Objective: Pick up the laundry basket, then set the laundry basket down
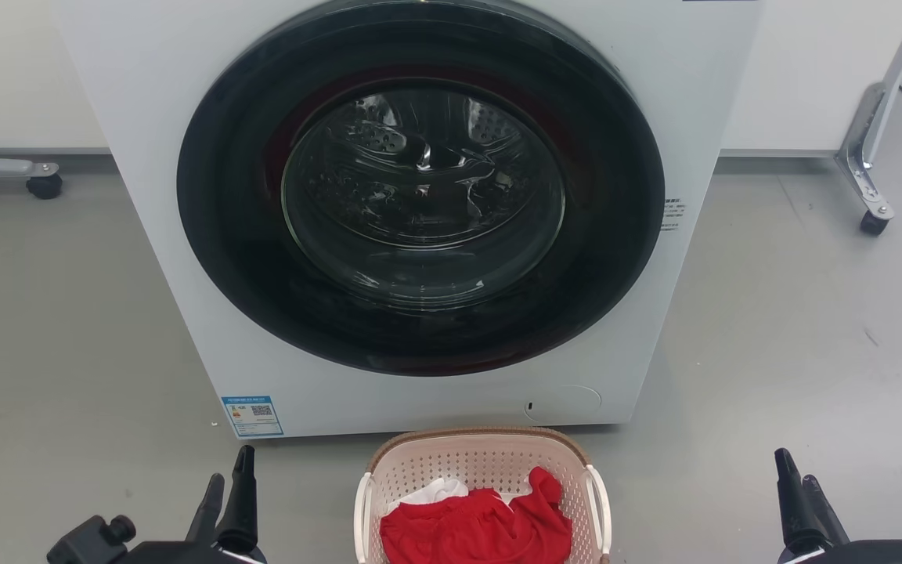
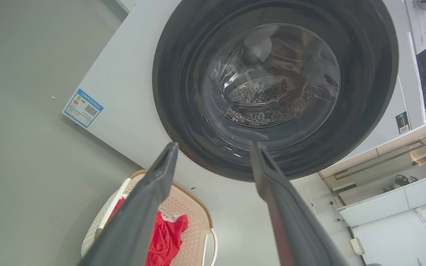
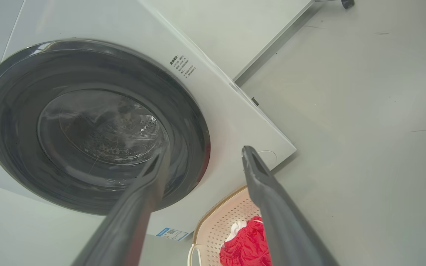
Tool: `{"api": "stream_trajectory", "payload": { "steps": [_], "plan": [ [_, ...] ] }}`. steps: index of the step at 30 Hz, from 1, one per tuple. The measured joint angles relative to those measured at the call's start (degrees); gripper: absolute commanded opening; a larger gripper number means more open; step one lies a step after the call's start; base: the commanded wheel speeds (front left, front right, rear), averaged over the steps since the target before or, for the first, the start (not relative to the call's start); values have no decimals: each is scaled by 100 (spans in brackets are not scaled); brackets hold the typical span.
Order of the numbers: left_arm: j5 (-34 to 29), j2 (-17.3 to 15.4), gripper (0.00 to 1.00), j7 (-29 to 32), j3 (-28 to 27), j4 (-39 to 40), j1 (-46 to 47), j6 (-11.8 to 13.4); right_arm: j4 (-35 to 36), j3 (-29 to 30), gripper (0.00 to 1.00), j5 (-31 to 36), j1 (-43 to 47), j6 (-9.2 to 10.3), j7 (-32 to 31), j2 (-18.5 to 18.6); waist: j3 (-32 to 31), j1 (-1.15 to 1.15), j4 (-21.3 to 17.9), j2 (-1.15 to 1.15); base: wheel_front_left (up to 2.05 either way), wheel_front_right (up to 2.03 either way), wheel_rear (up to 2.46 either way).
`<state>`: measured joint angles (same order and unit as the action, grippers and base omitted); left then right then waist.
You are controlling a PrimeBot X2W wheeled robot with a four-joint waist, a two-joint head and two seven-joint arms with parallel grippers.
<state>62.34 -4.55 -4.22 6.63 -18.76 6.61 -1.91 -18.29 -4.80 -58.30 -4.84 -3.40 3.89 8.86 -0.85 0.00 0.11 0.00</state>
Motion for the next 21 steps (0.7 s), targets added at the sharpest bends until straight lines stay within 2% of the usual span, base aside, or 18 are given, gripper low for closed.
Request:
{"api": "stream_trajectory", "payload": {
  "steps": [21],
  "plan": [
    [-1849, -132, 100, -413, 573, -122, 39, 344, -73, -821, 100, 1876, -77, 298, 449, 250, -28, 0, 3, 0, 0, 0, 0]
  ]
}}
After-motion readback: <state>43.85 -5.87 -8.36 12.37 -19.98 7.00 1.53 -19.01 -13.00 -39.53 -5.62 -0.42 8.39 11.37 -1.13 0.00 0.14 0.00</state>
